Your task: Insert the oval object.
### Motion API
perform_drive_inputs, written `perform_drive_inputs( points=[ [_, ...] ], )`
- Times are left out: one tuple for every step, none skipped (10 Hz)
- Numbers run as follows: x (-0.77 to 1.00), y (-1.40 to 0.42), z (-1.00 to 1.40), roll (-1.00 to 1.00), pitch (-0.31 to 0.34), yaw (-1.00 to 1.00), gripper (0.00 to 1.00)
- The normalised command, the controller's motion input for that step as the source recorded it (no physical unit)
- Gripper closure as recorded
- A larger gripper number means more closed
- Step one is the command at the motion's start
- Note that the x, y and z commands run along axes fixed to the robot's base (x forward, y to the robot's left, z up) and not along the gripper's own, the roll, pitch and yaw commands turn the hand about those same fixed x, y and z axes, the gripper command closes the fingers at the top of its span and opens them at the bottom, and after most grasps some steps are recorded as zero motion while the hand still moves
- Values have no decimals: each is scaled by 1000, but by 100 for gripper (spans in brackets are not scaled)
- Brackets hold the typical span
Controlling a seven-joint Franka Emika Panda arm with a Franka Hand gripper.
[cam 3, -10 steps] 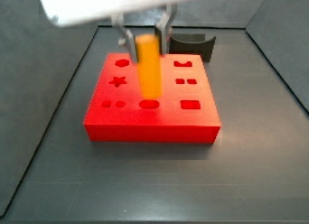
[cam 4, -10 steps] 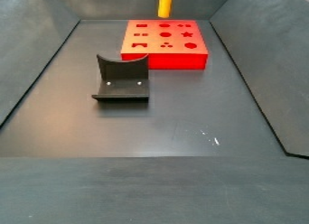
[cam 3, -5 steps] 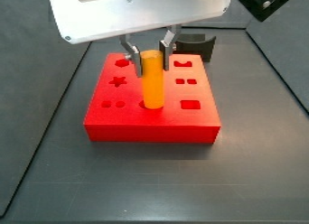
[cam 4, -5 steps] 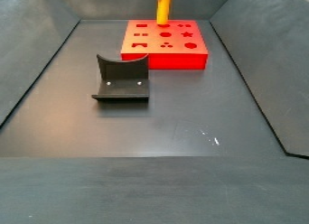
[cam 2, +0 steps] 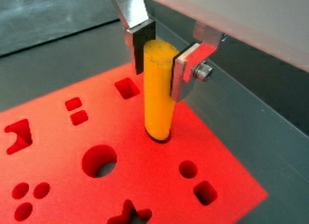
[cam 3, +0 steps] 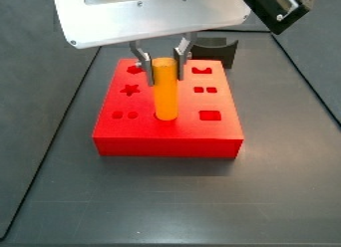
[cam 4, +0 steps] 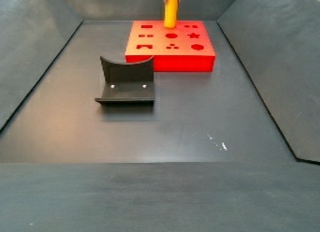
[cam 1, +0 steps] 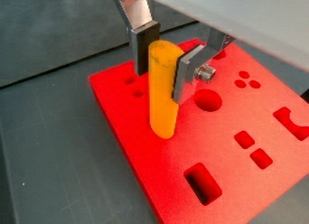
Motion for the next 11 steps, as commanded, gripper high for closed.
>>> perform_drive_inputs(
  points=[
    [-269, 74, -163, 0, 0, -63, 100],
    [-94, 0, -154, 0, 0, -14, 100],
    [0, -23, -51, 0, 0, 0, 100],
    [0, 0, -63, 4, 0, 0, 100],
    [300, -51, -611, 0, 9, 0, 100],
    [451, -57, -837, 80, 130, 0, 100],
    [523, -57, -803, 106, 173, 0, 100],
    [423, -43, -771, 116, 191, -3, 100],
    [194, -11, -723, 169, 161, -37, 100],
    [123, -3, -743, 170, 137, -49, 100],
    [134, 0, -803, 116, 103, -89, 100]
  ],
)
